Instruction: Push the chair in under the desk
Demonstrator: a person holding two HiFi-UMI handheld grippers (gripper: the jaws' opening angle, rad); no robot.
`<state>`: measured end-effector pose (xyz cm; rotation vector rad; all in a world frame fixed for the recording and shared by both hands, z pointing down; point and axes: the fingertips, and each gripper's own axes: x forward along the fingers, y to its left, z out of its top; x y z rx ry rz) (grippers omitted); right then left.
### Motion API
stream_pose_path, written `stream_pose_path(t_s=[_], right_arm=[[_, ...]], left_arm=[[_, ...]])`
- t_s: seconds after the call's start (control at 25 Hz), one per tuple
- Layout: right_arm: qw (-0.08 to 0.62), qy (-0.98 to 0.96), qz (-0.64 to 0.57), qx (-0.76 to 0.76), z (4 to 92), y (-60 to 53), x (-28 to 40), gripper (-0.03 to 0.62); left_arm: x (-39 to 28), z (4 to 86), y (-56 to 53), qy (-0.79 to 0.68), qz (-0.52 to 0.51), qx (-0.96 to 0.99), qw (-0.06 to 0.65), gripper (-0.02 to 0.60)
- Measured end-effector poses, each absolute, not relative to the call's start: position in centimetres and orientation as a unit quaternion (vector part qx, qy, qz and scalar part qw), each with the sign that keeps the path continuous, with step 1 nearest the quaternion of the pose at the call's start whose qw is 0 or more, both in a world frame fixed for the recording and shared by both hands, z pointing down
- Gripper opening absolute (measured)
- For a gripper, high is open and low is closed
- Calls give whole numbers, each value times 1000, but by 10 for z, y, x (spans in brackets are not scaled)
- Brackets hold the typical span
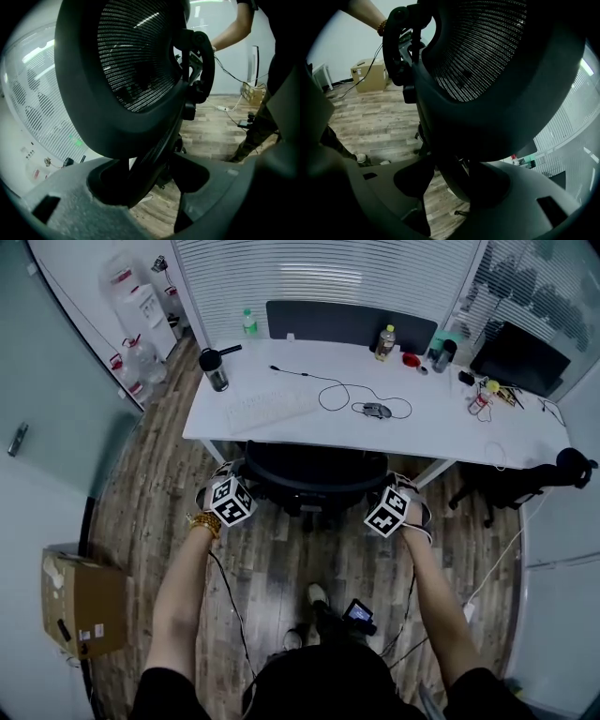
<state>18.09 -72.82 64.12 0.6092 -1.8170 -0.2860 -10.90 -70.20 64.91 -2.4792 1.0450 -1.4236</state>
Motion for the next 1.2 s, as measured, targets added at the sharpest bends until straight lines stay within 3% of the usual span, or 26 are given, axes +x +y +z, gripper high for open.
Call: stream_pose_path(t_s=[0.36,0.52,0.6,0.8,1.2], right_arm=[[547,-779,-130,276,637,-767,201,245],[461,-829,-102,299,625,-760,196,309],[411,-846,-91,327,608,-753,198,310],[328,-855,-72,395,573,-711,205,235],[182,-883,-73,427,477,-628,153,199]], left_arm=[[-85,647,-739,347,-477,-807,18,267],[-83,640,-735,384,-437,-813,28,270],[-88,625,-730,422,-385,-821,21,267],[-100,588,-687,507,-268,-819,13,229],[-50,496,-604,572,-91,-814,37,210]])
